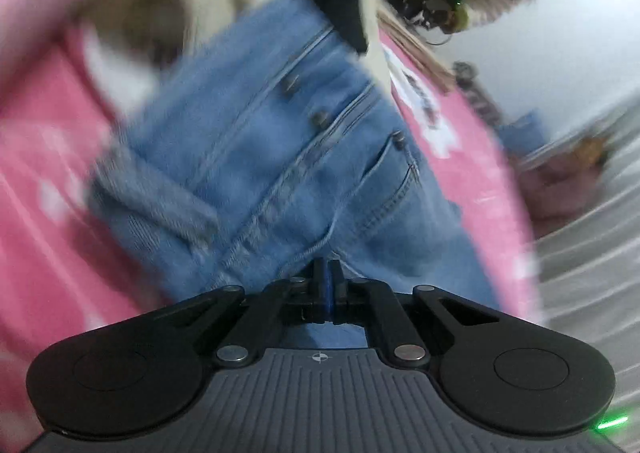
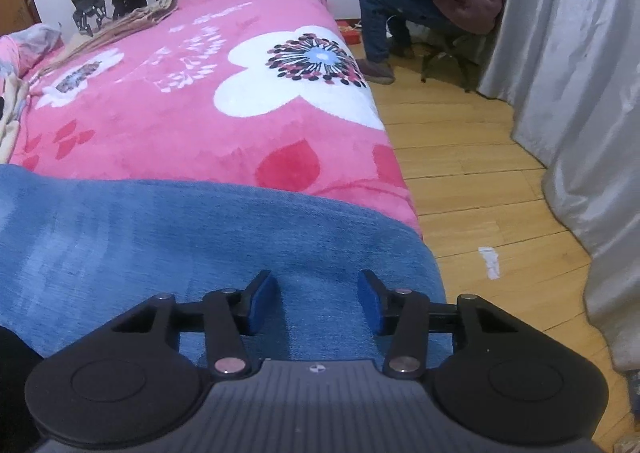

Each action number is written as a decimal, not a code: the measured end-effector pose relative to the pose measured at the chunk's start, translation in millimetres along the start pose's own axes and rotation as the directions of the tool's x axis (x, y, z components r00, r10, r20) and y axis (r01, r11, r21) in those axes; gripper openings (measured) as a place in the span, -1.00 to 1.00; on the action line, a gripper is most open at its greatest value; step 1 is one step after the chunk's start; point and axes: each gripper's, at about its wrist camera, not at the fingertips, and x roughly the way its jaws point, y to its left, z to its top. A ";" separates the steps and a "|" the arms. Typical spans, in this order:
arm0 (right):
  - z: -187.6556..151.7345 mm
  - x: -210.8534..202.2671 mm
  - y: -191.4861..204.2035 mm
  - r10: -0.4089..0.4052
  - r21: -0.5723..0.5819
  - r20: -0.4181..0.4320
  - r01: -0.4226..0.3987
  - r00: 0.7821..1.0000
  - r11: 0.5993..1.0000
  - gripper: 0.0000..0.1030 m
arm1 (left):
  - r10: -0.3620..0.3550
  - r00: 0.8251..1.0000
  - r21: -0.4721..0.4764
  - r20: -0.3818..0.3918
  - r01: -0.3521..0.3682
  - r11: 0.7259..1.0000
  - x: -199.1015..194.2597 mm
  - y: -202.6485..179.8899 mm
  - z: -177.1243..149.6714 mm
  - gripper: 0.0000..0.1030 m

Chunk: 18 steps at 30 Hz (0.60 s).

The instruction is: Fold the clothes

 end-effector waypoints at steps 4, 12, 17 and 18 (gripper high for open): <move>-1.0 1.5 0.5 -0.009 -0.015 0.003 0.009 1.000 1.000 0.01 | -0.109 0.989 0.336 0.099 0.070 0.939 -16.0 -88.1 -16.5 -1.00; -5.3 1.8 -2.6 -0.021 0.021 0.023 0.021 1.000 1.000 0.07 | -0.326 0.915 0.102 -0.239 0.357 0.928 130.3 -138.6 -29.2 -0.94; -3.6 3.5 -5.3 -0.019 0.015 0.016 0.019 1.000 1.000 0.19 | -0.226 0.971 -0.215 0.082 0.239 0.947 97.9 -33.0 13.3 -0.91; -3.8 4.4 -6.1 -0.017 0.016 0.016 0.017 1.000 1.000 0.22 | -0.230 0.966 -0.276 0.114 0.253 0.927 89.7 -14.8 18.8 -0.91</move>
